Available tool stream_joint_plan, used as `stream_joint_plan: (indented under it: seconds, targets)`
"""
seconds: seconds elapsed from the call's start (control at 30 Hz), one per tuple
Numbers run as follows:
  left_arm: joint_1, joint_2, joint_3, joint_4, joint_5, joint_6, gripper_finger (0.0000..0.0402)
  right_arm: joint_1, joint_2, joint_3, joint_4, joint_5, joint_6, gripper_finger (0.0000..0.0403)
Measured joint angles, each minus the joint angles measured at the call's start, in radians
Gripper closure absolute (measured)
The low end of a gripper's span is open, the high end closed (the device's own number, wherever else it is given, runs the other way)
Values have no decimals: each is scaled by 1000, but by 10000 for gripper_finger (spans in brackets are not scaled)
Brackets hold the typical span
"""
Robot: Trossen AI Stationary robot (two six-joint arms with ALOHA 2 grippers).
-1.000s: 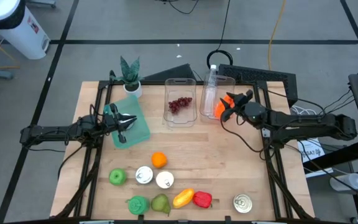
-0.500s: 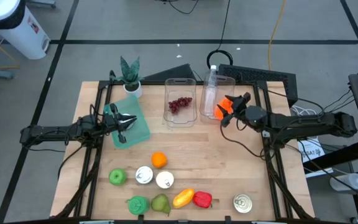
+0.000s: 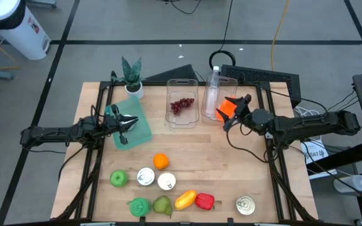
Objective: Pick & Place Food Item
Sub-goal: Put the orange into the left transparent bin
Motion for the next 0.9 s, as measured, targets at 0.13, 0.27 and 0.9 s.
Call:
stream_joint_plan:
  seconds: [0.13, 0.27, 0.9]
  targets:
    - [0, 0, 0, 0, 0, 0, 350, 4, -5, 1, 2, 2, -1, 94]
    - [0, 0, 0, 0, 0, 0, 350, 7, -33, 12, 5, 3, -1, 94]
    - [0, 0, 12, 0, 0, 10, 350, 391, -23, -95, 219, -450, -63, 215]
